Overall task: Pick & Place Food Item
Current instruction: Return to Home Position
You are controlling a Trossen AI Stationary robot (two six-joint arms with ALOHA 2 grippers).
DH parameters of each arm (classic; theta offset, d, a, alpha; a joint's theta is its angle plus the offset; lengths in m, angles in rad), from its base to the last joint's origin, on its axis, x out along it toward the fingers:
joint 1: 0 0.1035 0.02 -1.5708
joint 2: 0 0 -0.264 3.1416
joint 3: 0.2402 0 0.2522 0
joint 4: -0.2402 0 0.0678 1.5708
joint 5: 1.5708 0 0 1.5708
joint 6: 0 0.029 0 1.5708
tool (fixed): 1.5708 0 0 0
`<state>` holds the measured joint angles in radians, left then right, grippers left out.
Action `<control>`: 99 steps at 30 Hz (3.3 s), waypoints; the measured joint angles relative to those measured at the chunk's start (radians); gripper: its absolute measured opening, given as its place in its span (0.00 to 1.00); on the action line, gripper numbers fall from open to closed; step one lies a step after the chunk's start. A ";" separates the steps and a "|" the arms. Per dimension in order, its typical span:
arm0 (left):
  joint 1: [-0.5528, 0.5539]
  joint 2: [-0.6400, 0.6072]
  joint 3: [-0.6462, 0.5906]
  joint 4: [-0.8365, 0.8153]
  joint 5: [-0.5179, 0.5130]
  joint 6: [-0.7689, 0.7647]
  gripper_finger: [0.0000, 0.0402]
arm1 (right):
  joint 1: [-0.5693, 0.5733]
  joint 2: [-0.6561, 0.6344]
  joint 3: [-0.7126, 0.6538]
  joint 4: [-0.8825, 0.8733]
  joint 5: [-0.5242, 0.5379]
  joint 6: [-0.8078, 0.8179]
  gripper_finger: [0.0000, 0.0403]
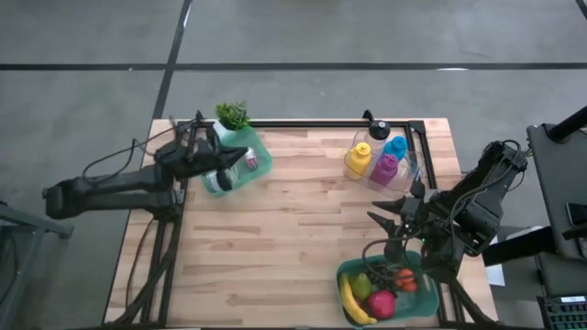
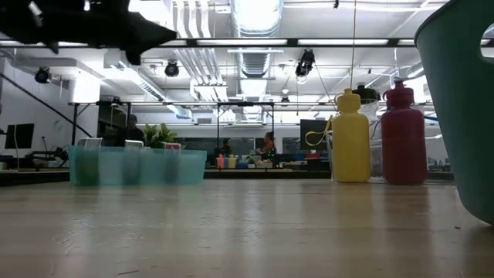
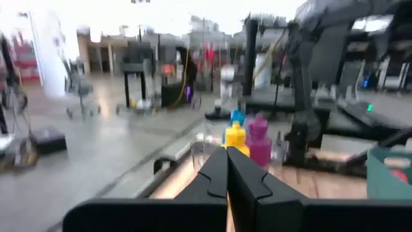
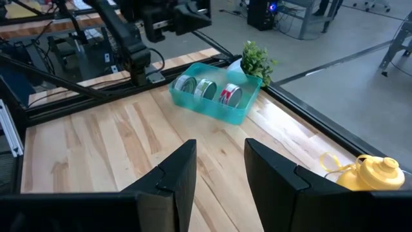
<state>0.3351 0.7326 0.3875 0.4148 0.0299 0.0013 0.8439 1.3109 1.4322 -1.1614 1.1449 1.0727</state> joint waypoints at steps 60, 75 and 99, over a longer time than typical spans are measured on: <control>-0.002 -0.728 -0.384 -0.397 -0.011 -0.238 0.00 | 0.000 0.000 0.000 0.024 -0.027 0.000 0.31; -0.002 -0.728 -0.385 -0.394 -0.014 -0.238 0.00 | 0.000 0.000 0.000 0.025 -0.027 0.000 0.31; -0.001 -0.729 -0.385 -0.394 -0.014 -0.238 0.00 | -0.001 0.062 -0.154 0.075 0.418 0.158 0.31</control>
<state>0.3339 0.0041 0.0025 0.0208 0.0158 -0.2363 0.8429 1.3726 1.2786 -1.0869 1.5627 1.2310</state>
